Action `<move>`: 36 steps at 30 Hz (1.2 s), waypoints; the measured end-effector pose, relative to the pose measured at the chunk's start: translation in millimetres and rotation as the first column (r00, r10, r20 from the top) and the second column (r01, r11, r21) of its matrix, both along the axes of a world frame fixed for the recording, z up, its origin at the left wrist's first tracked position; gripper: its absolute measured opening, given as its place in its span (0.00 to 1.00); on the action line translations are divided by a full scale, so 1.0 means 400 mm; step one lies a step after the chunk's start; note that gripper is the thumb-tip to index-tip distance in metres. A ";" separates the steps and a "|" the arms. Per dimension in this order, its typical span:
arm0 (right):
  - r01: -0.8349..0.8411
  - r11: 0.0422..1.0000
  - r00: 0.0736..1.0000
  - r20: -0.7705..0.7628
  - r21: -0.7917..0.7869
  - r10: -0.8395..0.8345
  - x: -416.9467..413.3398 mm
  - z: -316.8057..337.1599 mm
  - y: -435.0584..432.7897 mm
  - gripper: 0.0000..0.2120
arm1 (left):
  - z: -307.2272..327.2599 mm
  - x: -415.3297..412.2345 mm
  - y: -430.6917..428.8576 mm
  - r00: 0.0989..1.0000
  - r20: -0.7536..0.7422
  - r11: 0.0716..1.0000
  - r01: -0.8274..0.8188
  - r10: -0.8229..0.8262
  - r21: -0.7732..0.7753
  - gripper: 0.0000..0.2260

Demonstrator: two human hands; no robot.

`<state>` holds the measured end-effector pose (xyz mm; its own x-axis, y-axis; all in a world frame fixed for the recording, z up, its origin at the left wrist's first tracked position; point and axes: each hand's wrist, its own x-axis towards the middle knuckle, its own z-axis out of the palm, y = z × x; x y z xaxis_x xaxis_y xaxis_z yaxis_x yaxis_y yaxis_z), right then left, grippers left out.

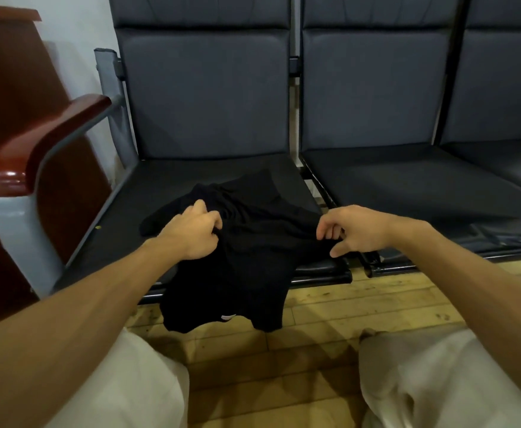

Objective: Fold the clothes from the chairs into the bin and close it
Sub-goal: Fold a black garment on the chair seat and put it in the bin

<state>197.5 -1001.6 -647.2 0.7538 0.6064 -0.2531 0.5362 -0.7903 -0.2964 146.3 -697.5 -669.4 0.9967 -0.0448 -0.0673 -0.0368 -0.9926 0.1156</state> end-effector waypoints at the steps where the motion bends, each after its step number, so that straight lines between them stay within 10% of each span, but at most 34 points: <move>1: 0.005 1.000 1.000 -0.019 -0.026 -0.006 -0.004 -0.006 -0.009 0.19 | -0.001 0.001 -0.025 0.997 0.048 0.996 0.063 -0.066 0.061 0.13; 10: 0.077 0.995 0.997 -0.026 0.065 -0.076 0.011 -0.057 -0.030 0.15 | -0.048 0.022 -0.295 0.949 -0.034 0.930 0.298 -0.312 -0.216 0.19; 16: 0.049 0.991 0.996 -0.083 0.126 -0.039 0.036 -0.024 -0.048 0.09 | -0.059 0.065 -0.298 0.945 -0.062 0.910 0.289 -0.321 -0.296 0.04; 24: 0.142 0.902 0.989 -0.088 0.407 -0.116 0.037 0.011 -0.058 0.12 | -0.012 0.060 -0.294 0.954 -0.199 0.544 -0.046 -0.225 -0.838 0.04; 31: 0.090 0.924 0.981 -0.195 0.371 -0.017 0.030 0.028 -0.037 0.07 | 0.006 0.052 -0.287 0.956 -0.235 0.537 -0.107 -0.176 -0.837 0.12; 36: 0.031 0.938 0.992 -0.125 0.344 0.013 0.032 0.020 -0.028 0.08 | 0.013 0.030 -0.264 0.947 -0.156 0.719 0.101 -0.282 -0.687 0.08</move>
